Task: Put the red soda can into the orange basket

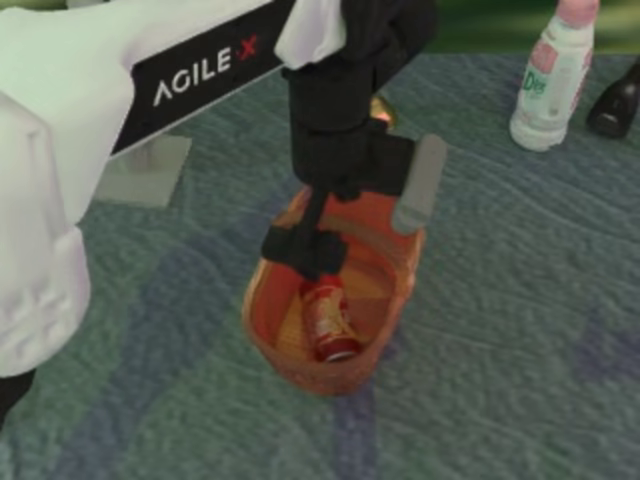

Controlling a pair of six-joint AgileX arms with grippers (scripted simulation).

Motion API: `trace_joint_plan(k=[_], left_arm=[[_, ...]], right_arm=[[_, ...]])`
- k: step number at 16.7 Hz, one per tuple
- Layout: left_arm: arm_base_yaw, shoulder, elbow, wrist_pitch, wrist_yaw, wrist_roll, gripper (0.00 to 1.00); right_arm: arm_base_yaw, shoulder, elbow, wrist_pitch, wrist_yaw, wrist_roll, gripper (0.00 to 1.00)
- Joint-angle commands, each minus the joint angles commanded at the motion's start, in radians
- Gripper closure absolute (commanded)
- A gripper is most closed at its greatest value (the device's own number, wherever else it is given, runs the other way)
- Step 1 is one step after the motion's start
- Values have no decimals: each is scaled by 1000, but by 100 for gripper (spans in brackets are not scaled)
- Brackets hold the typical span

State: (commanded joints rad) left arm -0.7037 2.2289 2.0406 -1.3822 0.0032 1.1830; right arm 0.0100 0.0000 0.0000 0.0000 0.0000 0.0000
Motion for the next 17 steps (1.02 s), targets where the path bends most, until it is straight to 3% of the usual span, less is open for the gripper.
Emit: trace_joint_plan(k=[12,17], left_arm=[[0,0,0,0,0,0,98],[0,0,0,0,0,0,100]], right_arm=[[0,0,0,0,0,0,0],[0,0,0,0,0,0,0]])
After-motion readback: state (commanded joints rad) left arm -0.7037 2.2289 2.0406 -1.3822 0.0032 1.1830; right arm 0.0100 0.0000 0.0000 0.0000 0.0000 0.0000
